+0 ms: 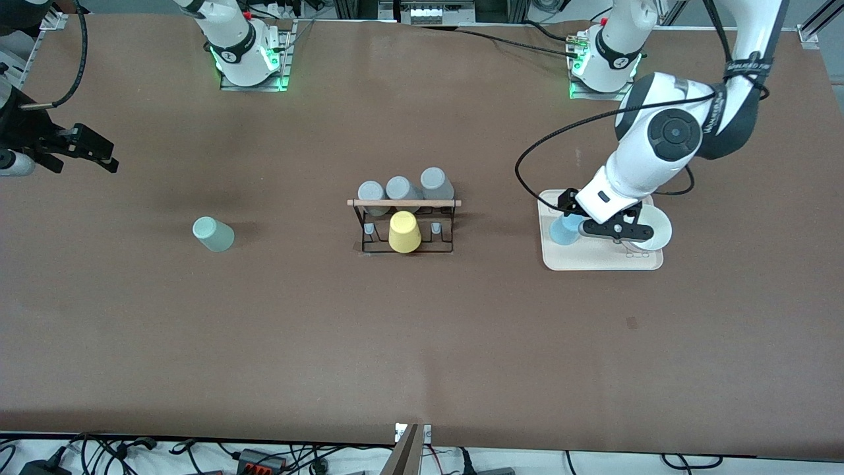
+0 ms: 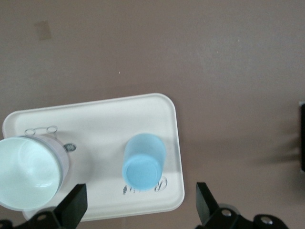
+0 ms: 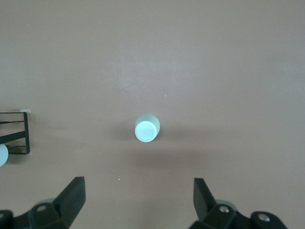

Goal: Hang scattered cups on rack with three cups
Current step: 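Reach the left gripper down to the light blue cup on the tray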

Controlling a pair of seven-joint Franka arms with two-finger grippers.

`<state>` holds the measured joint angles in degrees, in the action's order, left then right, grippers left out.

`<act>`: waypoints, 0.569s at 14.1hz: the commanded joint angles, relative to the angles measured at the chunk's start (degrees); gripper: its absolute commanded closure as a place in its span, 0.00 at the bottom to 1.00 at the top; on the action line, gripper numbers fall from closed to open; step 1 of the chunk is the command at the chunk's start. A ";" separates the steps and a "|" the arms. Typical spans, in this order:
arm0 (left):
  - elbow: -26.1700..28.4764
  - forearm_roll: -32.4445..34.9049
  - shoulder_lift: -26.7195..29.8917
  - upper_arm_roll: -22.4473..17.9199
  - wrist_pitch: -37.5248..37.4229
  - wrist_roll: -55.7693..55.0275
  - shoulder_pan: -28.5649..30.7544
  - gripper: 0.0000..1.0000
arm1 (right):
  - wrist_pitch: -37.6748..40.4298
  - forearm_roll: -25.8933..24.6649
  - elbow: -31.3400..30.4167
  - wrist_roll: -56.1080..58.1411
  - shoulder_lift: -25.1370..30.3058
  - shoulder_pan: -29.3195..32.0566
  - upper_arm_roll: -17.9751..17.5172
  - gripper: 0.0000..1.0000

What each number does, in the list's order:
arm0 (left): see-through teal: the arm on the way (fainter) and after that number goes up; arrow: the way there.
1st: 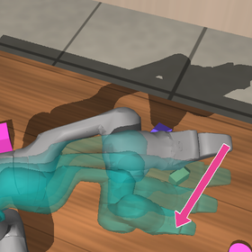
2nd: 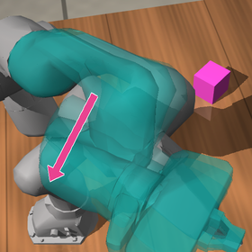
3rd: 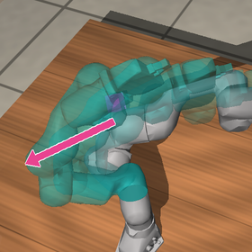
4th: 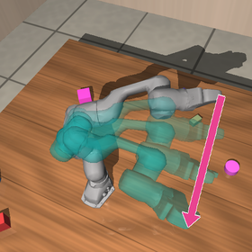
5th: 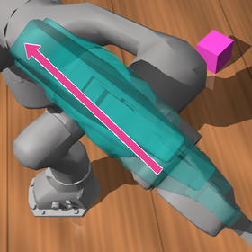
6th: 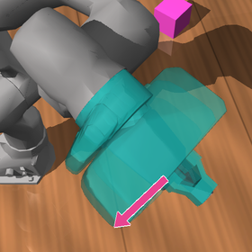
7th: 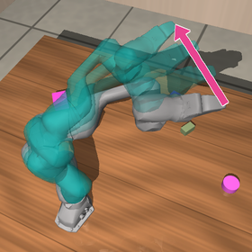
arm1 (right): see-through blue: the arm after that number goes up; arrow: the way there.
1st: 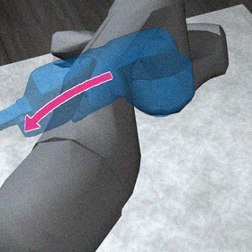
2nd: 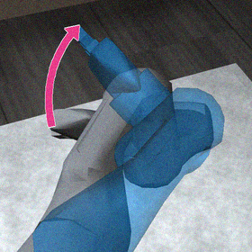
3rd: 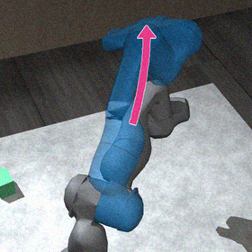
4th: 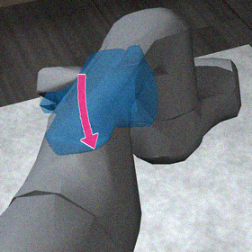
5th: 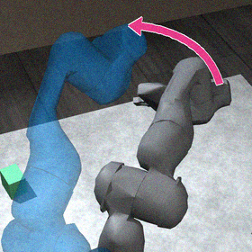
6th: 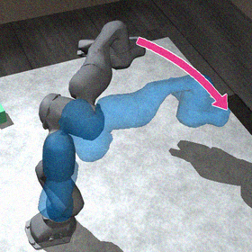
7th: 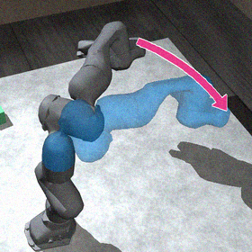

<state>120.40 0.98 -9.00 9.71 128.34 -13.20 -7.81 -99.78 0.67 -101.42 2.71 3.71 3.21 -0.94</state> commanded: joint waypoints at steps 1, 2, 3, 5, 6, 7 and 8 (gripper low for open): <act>8.78 0.34 0.14 0.13 13.12 -0.78 0.34 0.00 | -0.42 0.73 -0.10 0.54 -1.51 0.65 -0.38 0.00; 10.28 0.34 -1.01 0.13 16.30 -0.78 0.34 0.00 | -0.42 0.73 -0.01 0.54 -1.69 0.57 -0.38 0.00; 10.56 0.34 -2.50 0.13 17.72 -0.86 0.51 0.00 | -0.42 0.73 -0.01 0.45 -1.69 0.65 -0.38 0.00; 10.56 0.34 -4.35 0.13 18.35 -0.87 0.95 0.00 | -0.25 0.73 0.25 0.45 -1.69 0.57 -0.38 0.00; 10.65 0.43 -5.05 0.13 18.35 -0.78 0.95 0.00 | -0.24 0.64 0.25 0.45 -1.87 0.57 -0.38 0.00; 10.65 0.43 -5.58 0.13 18.44 -0.69 0.95 0.00 | -0.16 0.64 0.34 0.62 -2.30 0.57 -0.38 0.00; 10.65 0.43 -6.11 0.13 18.44 -0.60 0.95 0.00 | -0.16 0.47 0.52 0.89 -2.57 0.57 -0.38 0.00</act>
<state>131.08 0.98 -14.50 9.60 146.23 -13.36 -7.29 -100.17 0.67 -101.47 2.72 1.52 3.22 -0.94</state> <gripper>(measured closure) 0.000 0.000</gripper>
